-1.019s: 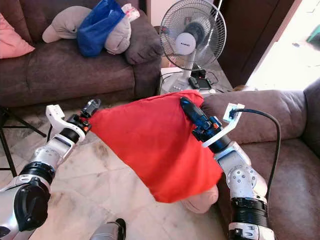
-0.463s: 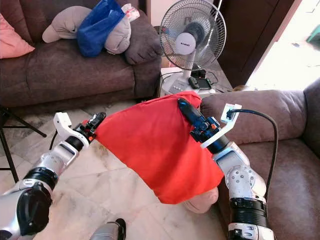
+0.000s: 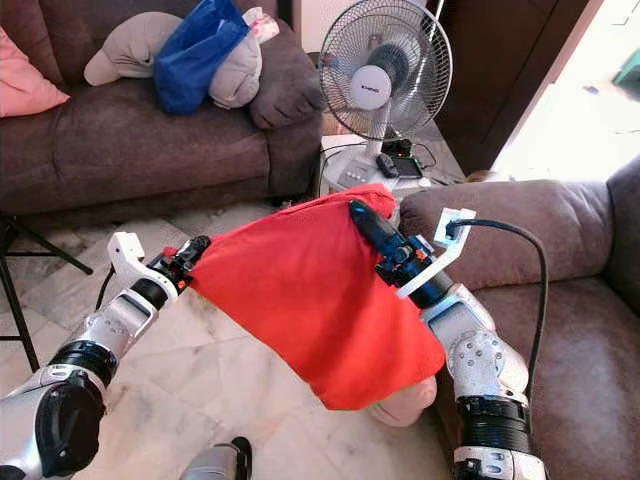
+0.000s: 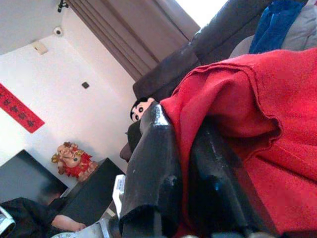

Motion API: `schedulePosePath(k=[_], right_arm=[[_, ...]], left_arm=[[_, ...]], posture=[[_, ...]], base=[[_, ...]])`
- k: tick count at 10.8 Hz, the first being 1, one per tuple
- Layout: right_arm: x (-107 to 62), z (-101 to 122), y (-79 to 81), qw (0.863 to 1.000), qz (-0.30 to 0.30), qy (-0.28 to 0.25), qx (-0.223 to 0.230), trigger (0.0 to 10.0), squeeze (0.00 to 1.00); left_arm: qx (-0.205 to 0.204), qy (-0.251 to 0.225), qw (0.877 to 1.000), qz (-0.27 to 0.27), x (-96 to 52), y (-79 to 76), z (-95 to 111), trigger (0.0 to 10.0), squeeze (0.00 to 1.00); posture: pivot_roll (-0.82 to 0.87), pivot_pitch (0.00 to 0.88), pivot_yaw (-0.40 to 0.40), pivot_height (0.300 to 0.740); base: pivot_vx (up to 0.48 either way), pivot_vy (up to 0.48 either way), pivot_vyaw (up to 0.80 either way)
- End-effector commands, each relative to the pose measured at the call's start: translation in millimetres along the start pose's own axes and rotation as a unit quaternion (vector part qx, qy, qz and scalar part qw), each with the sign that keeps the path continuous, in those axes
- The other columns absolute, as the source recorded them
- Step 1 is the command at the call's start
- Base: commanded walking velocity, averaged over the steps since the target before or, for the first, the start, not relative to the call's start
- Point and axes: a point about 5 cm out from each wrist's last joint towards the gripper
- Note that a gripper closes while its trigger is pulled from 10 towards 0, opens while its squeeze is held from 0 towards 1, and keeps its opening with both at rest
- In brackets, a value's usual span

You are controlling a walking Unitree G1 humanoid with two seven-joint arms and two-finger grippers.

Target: Move the pillow to the sofa from floor

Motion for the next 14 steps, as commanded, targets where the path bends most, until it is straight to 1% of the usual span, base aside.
schedulePosePath(k=[1,2,5,6,7,8,9,10,11,12,13,14], right_arm=[[10.3,27.7,11.6,0.996,0.043,-0.055,-0.048,10.0,0.0],[10.1,27.5,11.5,0.996,0.043,-0.054,-0.048,10.0,0.0],[11.3,25.2,11.9,0.997,0.042,-0.052,-0.047,10.0,0.0],[13.9,21.6,7.8,0.997,0.014,-0.044,-0.057,10.0,0.0],[18.1,15.9,-6.2,0.993,-0.07,-0.02,-0.096,10.0,0.0],[20.3,11.0,-18.0,0.98,-0.14,0.004,-0.142,10.0,0.0],[23.5,10.4,-21.9,0.973,-0.17,0.007,-0.154,10.0,0.0],[27.3,12.4,-22.6,0.966,-0.189,0.008,-0.175,10.0,0.0],[30.4,17.1,-26.4,0.942,-0.23,0.029,-0.242,10.0,0.0],[30.6,17.6,-30.8,0.919,-0.266,0.048,-0.288,10.0,0.0],[27.3,16.1,-39.2,0.88,-0.323,0.057,-0.343,10.0,0.0],[25.0,14.1,-41.2,0.874,-0.341,0.054,-0.341,10.0,0.0]], left_arm=[[0.004,0.0,1.0,0.014,-3.0,5.7,-4.3,0.0,0.0],[0.008,-0.016,1.0,0.014,-3.7,5.0,0.7,0.0,0.0],[0.029,-0.035,0.999,0.005,-3.8,0.0,9.6,0.0,0.0],[0.079,-0.055,0.995,0.003,-1.7,-9.4,16.2,0.0,0.0],[0.195,-0.086,0.977,0.024,0.4,-24.3,24.2,1.6,0.0],[0.243,-0.13,0.961,0.017,-0.5,-40.3,32.9,10.0,0.0],[0.259,-0.149,0.954,0.006,-1.6,-52.6,36.8,10.0,0.0],[0.291,-0.17,0.941,0.001,-3.7,-63.5,40.8,10.0,0.0],[0.369,-0.204,0.907,-0.007,-8.9,-81.0,46.4,10.0,0.0],[0.383,-0.243,0.891,-0.013,-14.2,-94.3,50.8,10.0,0.0],[0.44,-0.277,0.854,-0.006,-21.7,-105.6,49.7,10.0,0.0],[0.486,-0.271,0.831,0.003,-21.2,-103.9,42.6,10.0,0.0]], posture=[[0.1,0.083,-0.068,0.74],[0.1,0.083,-0.068,0.74],[0.1,0.08,-0.066,0.74],[0.09,0.075,-0.064,0.74],[0.1,0.072,-0.065,0.74],[0.1,0.066,-0.064,0.74],[0.1,0.059,-0.062,0.74],[0.1,0.054,-0.06,0.74],[0.1,0.048,-0.058,0.74],[0.1,0.044,-0.058,0.74],[0.11,0.036,-0.063,0.74],[0.11,0.029,-0.066,0.74]], base=[[0.0,0.0,0.0],[0.0,0.0,0.0],[0.0,0.0,0.0],[0.0,0.0,0.0],[0.0,0.0,0.0],[0.0,0.0,0.0],[0.0,0.0,0.0],[0.0,0.0,0.0],[0.0,0.0,0.0],[0.0,0.0,0.0],[0.0,0.0,0.0],[0.0,0.0,0.0]])
Point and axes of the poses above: a point about 5 cm out from each wrist's last joint towards the gripper, its own x axis pointing out of the wrist towards the gripper, its own z axis along the axis of the wrist's last joint, y = z × x, and after that the axes turned 15 degrees about -x, right-handed
